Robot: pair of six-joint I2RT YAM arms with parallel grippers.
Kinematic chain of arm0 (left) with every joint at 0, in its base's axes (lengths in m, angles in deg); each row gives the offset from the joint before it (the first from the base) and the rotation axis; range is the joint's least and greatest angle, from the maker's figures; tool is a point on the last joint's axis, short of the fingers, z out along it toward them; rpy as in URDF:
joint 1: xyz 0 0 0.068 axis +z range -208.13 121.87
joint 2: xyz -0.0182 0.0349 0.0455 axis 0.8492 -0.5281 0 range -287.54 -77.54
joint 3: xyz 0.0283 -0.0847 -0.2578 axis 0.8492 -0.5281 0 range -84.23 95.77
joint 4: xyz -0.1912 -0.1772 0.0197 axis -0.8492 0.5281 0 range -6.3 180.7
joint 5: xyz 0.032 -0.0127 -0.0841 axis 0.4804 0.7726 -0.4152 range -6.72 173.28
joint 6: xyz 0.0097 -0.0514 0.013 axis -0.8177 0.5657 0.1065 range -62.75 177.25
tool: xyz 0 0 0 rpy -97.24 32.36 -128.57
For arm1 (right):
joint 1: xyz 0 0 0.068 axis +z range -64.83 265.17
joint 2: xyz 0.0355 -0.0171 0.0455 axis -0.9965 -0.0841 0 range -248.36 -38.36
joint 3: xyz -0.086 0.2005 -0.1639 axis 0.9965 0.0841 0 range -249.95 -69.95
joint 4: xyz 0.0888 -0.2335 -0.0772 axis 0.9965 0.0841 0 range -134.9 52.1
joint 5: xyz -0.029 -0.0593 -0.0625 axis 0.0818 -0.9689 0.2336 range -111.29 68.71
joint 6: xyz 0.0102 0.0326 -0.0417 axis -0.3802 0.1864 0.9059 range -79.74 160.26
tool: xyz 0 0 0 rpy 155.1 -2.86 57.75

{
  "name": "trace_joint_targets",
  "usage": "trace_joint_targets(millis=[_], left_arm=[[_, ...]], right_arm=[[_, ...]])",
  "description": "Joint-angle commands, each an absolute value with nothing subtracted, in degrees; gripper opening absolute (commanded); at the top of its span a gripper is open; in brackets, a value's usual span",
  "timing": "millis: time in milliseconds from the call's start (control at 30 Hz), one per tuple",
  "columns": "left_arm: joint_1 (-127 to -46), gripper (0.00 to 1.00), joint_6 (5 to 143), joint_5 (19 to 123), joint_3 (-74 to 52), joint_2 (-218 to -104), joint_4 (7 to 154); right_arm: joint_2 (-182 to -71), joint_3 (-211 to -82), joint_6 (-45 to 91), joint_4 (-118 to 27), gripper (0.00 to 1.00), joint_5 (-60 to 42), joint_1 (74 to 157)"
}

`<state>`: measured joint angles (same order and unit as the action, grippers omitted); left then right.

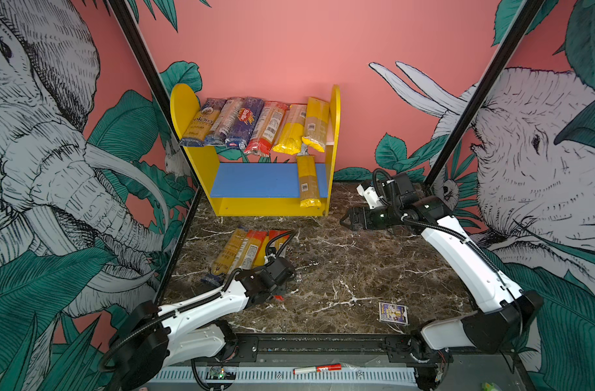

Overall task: Arrange pasta packages on shelves
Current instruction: Pick up the pasta bag from the center of the table, then place the pasta bag on the shelf.

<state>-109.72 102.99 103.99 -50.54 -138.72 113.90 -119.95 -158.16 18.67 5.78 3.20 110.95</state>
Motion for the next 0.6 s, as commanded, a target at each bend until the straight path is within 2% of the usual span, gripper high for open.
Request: trace_joint_targets(millis=[0, 200, 333, 567], left_arm=[[-108.49, 0.0, 100.69, 110.2, -48.85, -131.43, 112.77], [-103.9, 0.0, 95.81, 110.5, -42.45, -128.21, 115.34], [-99.45, 0.0, 92.27, 110.38, -34.77, -132.75, 118.32], [-89.35, 0.0, 84.61, 103.79, -25.29, -141.44, 110.6]], right_arm=[[-120.02, -159.44, 16.74, 2.43, 0.99, 6.64, 110.58], [-119.72, -159.27, 15.85, 1.25, 0.99, 7.8, 110.11], [-119.41, -159.91, 15.48, 0.91, 0.99, 8.42, 109.69], [-118.81, -161.05, 15.43, 1.54, 0.99, 7.48, 108.65]])
